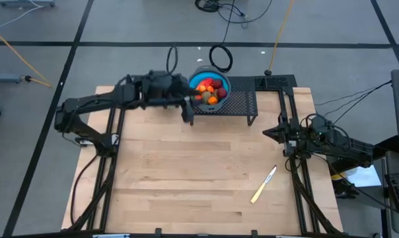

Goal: Pick & Place Fruit
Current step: Put the yellow table knife on the shelf

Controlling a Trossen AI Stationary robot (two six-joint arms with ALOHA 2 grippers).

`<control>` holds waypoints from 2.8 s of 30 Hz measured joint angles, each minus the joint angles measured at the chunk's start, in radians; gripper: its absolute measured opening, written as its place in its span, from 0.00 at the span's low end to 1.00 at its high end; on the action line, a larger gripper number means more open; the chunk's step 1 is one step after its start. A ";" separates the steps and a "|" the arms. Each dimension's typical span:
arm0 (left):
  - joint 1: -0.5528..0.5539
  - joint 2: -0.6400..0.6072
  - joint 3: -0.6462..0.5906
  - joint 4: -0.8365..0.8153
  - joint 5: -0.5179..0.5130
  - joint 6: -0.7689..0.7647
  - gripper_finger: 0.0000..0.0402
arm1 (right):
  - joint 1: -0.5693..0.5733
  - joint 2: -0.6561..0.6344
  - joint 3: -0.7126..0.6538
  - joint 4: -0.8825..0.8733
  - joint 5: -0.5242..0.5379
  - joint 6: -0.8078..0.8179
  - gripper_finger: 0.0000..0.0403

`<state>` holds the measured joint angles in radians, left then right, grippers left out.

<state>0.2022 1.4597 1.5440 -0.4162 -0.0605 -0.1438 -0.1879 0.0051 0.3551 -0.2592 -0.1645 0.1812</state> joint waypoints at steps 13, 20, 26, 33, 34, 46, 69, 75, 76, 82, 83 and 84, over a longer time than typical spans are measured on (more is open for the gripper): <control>-0.353 0.038 0.000 0.050 -0.080 -0.105 0.46 | 0.000 0.000 0.000 -0.001 -0.161 -0.010 0.00; -0.485 0.122 0.000 0.151 -0.181 -0.132 0.46 | 0.000 0.000 0.000 0.000 -0.234 -0.010 0.00; -0.536 0.210 0.000 0.202 -0.230 -0.197 0.46 | 0.000 0.000 0.000 0.003 -0.291 -0.010 0.00; -0.566 0.290 0.000 0.212 -0.262 -0.223 0.46 | 0.000 0.000 0.000 0.007 -0.339 -0.010 0.00; -0.567 0.298 0.000 0.212 -0.264 -0.222 0.46 | 0.000 0.000 0.000 0.007 -0.339 -0.010 0.00; -0.543 0.306 0.000 0.101 -0.282 -0.221 0.46 | 0.000 0.010 0.000 0.082 -0.365 0.050 0.00; -0.505 0.172 0.000 -0.103 -0.280 -0.149 0.46 | 0.139 0.337 0.002 0.365 -0.399 0.061 0.00; -0.472 0.174 0.000 -0.133 -0.215 -0.125 0.46 | 0.244 0.410 0.036 0.349 -0.229 0.028 0.00; -0.465 0.173 0.000 -0.133 -0.206 -0.120 0.46 | 0.261 0.427 0.049 0.343 -0.201 0.015 0.00; -0.421 0.173 0.000 -0.133 -0.202 -0.074 0.46 | 0.348 0.528 0.156 0.260 -0.050 -0.022 0.00; -0.417 0.173 0.000 -0.133 -0.202 -0.067 0.46 | 0.360 0.541 0.172 0.244 -0.031 -0.022 0.00; -0.413 0.173 0.000 -0.134 -0.200 -0.060 0.46 | 0.372 0.554 0.188 0.224 -0.010 -0.022 0.00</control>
<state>-0.2112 1.6329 1.5440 -0.5502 -0.2601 -0.2035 0.1840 0.5592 0.5434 -0.0357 -0.1744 0.1589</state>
